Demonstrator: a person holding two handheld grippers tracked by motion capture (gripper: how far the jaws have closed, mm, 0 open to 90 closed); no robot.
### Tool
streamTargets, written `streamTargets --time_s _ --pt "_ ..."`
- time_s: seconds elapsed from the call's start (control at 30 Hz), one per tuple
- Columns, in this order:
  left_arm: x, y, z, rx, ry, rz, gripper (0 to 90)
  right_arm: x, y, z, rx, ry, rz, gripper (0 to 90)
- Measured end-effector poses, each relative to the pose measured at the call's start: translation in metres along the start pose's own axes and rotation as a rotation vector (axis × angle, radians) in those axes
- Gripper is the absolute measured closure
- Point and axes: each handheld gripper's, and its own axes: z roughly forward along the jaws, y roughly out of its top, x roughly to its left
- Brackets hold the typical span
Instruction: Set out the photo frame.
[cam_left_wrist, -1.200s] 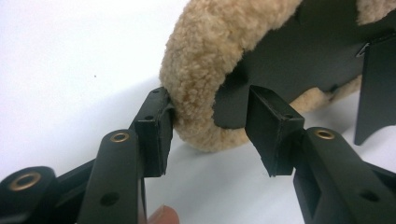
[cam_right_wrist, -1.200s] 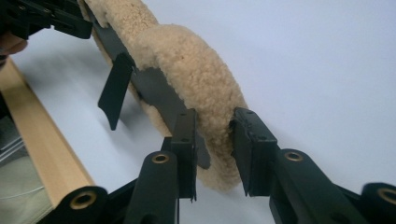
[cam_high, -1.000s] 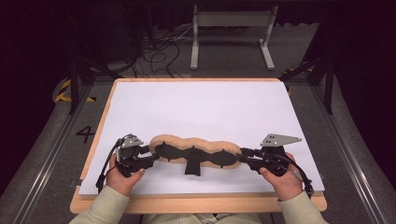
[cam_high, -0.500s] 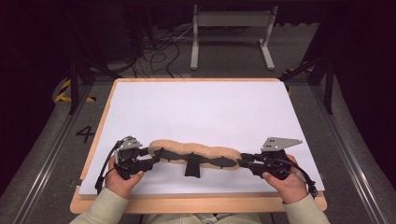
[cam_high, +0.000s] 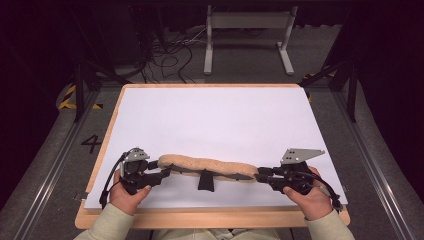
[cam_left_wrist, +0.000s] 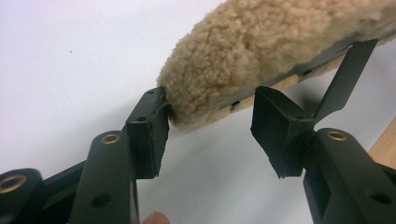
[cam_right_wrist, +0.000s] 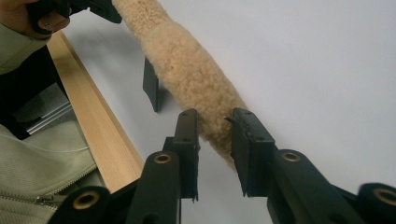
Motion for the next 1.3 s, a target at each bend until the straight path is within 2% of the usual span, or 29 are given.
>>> streamTargets --time_s 0.23,0.27,0.43,0.53,0.63,0.7,0.73,0.77,0.8,0.83,0.87,0.93,0.97,1.0,1.1,1.2,1.23,1.3 --pt "-0.001 0.001 0.000 0.007 -0.007 0.004 44.6 0.001 -0.001 -0.006 0.009 -0.021 -0.024 69.3" --pt "-0.001 0.000 0.000 0.008 -0.003 0.016 44.3 0.001 -0.002 -0.006 0.015 -0.026 -0.030 68.8" --pt "-0.001 -0.003 -0.001 0.037 -0.010 0.021 44.0 0.001 -0.004 -0.007 0.039 -0.032 -0.041 69.0" --pt "-0.001 -0.005 -0.003 0.046 0.007 0.031 44.9 0.000 -0.005 -0.007 0.045 -0.037 -0.045 69.5" --pt "-0.002 -0.006 -0.006 0.060 0.014 0.016 54.2 0.000 -0.006 -0.008 0.044 -0.045 -0.046 70.0" --pt "-0.004 -0.006 -0.008 0.062 0.043 0.028 63.9 -0.001 -0.006 -0.008 0.044 -0.052 -0.040 70.6" --pt "-0.004 -0.006 -0.009 0.062 0.040 0.034 69.4 -0.002 -0.007 -0.008 0.044 -0.056 -0.040 70.7" --pt "-0.004 -0.007 -0.011 0.055 0.012 0.038 75.4 -0.003 -0.007 -0.008 0.043 -0.060 -0.040 71.0" --pt "-0.005 -0.007 -0.012 0.051 0.007 0.042 77.5 -0.004 -0.008 -0.009 0.042 -0.065 -0.036 71.4" --pt "-0.007 -0.007 -0.013 0.041 -0.001 0.051 78.8 -0.005 -0.009 -0.009 0.042 -0.070 -0.033 71.4" --pt "-0.011 -0.007 -0.013 0.031 -0.024 0.080 80.5 -0.006 -0.009 -0.009 0.038 -0.074 -0.031 71.4" --pt "-0.014 -0.007 -0.013 0.031 -0.025 0.092 82.1 -0.009 -0.011 -0.008 0.032 -0.082 -0.023 71.4" --pt "-0.017 -0.006 -0.011 0.037 -0.039 0.127 83.4 -0.010 -0.012 -0.008 0.031 -0.088 -0.019 71.4" --pt "-0.021 -0.006 -0.008 0.053 -0.047 0.138 84.4 -0.012 -0.012 -0.008 0.030 -0.093 -0.012 71.3" --pt "-0.026 -0.007 0.001 0.080 -0.048 0.159 87.5 -0.015 -0.014 -0.007 0.026 -0.100 -0.004 71.5" --pt "-0.028 -0.005 0.006 0.082 -0.051 0.174 86.6 -0.018 -0.016 -0.003 0.007 -0.112 -0.002 71.5" --pt "-0.029 -0.005 0.007 0.087 -0.054 0.168 86.7 -0.020 -0.017 -0.002 0.005 -0.119 0.005 71.8" --pt "-0.032 -0.005 0.012 0.099 -0.049 0.188 87.6 -0.024 -0.019 0.000 0.000 -0.134 0.018 72.5"
